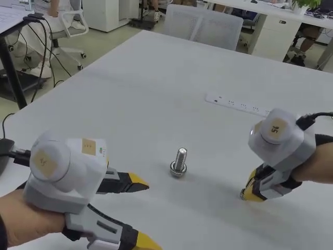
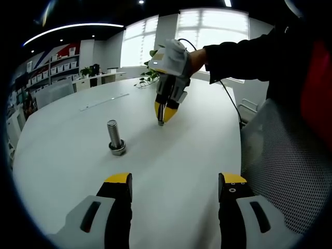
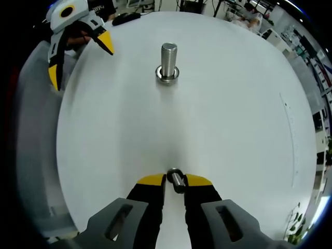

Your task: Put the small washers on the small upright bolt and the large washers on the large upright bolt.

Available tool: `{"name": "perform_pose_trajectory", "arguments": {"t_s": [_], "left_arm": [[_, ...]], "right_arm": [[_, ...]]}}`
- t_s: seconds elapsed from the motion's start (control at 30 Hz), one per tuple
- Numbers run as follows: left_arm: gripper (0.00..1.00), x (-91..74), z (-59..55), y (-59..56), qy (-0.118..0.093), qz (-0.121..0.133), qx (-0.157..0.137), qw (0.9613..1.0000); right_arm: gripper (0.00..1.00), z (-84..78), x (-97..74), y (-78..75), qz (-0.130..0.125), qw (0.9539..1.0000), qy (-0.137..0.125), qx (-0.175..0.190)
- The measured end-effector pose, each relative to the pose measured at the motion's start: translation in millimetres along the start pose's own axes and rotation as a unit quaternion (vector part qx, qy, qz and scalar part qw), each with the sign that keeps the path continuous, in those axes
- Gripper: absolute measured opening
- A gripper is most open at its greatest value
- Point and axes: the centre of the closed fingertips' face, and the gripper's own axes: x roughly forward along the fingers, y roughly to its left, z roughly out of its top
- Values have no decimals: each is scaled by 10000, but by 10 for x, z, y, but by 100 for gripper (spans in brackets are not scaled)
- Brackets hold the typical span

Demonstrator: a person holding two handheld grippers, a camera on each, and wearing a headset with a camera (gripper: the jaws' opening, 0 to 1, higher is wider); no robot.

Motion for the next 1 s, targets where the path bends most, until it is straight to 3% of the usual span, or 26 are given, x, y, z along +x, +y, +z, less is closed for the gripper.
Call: {"name": "perform_pose_trajectory", "arguments": {"t_s": [0.5,0.83,1.0], "left_arm": [[67,2,2,-6,8,-20,9,10000],[67,9,7,-5,1,-20,12,10000],[67,10,9,-2,-2,-14,9,10000]], "right_arm": [[22,-18,16,27,13,10000,-54,59],[32,-50,23,35,-4,9998,-120,146],[43,-39,28,55,-4,9995,-240,214]]}}
